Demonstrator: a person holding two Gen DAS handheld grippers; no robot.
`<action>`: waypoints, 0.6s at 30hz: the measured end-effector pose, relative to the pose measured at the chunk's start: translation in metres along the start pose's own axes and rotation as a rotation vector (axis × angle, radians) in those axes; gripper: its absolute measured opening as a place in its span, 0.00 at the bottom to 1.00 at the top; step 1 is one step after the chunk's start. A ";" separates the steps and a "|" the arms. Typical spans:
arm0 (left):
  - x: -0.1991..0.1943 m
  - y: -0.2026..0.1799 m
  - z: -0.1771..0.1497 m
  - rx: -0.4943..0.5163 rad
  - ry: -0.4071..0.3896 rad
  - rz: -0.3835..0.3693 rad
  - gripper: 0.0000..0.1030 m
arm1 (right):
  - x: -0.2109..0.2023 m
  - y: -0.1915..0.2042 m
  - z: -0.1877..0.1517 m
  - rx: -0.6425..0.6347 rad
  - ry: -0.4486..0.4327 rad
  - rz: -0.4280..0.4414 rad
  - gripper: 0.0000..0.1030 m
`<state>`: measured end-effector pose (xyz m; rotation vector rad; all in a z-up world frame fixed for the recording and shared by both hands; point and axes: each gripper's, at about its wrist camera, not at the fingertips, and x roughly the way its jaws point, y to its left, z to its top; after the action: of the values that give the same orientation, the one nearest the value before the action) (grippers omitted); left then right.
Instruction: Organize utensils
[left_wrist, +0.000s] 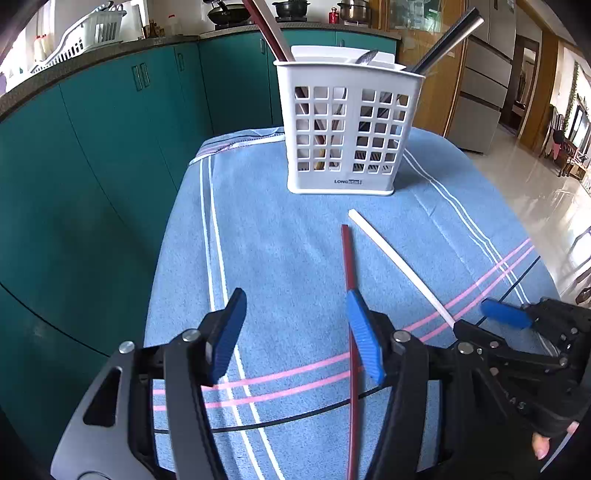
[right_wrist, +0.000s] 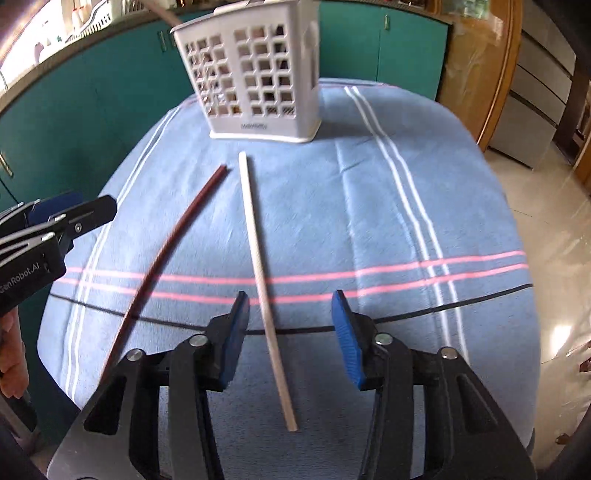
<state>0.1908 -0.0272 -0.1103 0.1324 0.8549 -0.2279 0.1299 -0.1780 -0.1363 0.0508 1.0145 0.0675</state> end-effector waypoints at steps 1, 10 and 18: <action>0.001 -0.002 -0.001 0.001 0.004 0.000 0.57 | 0.002 0.001 0.000 0.001 0.012 0.002 0.27; 0.012 -0.009 -0.006 0.016 0.046 -0.005 0.59 | -0.004 0.004 -0.009 -0.001 0.023 0.054 0.06; 0.028 -0.025 -0.015 0.056 0.110 -0.054 0.62 | -0.016 -0.025 -0.026 0.079 0.034 0.006 0.07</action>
<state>0.1913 -0.0526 -0.1418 0.1755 0.9628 -0.2973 0.1003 -0.2036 -0.1385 0.1251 1.0514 0.0337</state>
